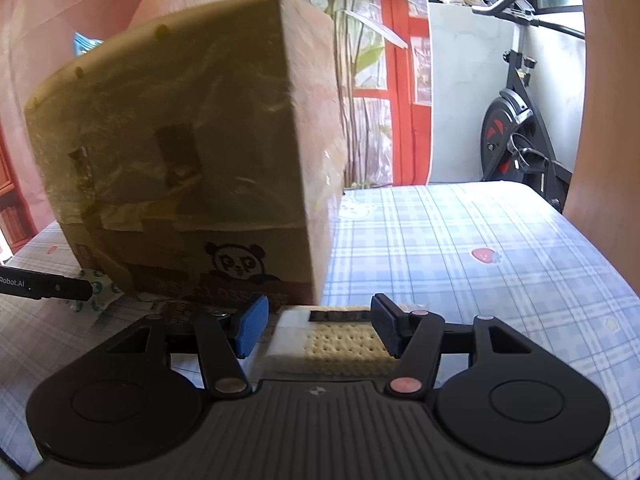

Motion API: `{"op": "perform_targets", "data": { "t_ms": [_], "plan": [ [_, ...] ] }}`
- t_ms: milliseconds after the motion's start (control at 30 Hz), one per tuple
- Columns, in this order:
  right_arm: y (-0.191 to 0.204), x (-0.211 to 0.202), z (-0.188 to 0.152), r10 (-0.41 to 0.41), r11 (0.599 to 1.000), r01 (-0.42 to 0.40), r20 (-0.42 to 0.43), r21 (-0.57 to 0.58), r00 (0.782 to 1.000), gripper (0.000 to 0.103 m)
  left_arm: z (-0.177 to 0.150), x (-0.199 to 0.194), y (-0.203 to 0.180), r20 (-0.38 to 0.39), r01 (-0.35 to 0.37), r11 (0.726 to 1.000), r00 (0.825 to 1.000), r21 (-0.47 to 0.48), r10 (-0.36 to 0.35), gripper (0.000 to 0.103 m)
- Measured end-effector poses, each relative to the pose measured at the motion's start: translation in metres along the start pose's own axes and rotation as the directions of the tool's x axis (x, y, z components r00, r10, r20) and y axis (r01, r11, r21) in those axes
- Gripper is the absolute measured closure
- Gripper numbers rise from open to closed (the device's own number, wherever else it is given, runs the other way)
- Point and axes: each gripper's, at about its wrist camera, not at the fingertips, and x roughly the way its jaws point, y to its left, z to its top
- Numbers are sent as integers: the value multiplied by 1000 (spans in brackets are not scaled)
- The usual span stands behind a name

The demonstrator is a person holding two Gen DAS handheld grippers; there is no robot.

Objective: Organize snacks
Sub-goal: 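Grasp the blue-print white packet with the left gripper while the right grasps the cracker pack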

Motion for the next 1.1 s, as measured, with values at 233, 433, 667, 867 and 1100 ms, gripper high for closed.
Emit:
{"op": "perform_targets", "data": {
  "t_ms": [233, 433, 667, 867, 1100],
  "plan": [
    [-3, 10, -1, -59, 998, 59, -1, 0, 998, 15, -1, 10, -5, -15, 16, 1000, 1000, 13, -16, 25],
    [-9, 19, -3, -75, 997, 75, -27, 22, 997, 14, -3, 12, -5, 0, 38, 999, 999, 4, -38, 37],
    [-13, 17, -2, -58, 998, 59, -32, 31, 998, 14, -10, 0, -1, 18, 37, 999, 999, 22, -37, 48],
    [-13, 18, 1, -36, 999, 37, -41, 17, 999, 14, -20, -15, 2, 16, 41, 999, 999, 23, -41, 49],
    [-11, 30, 18, -2, 1000, 2, -49, 4, 999, 14, -36, -30, 14, 10, 46, 998, 999, -34, -45, 49]
  ]
}}
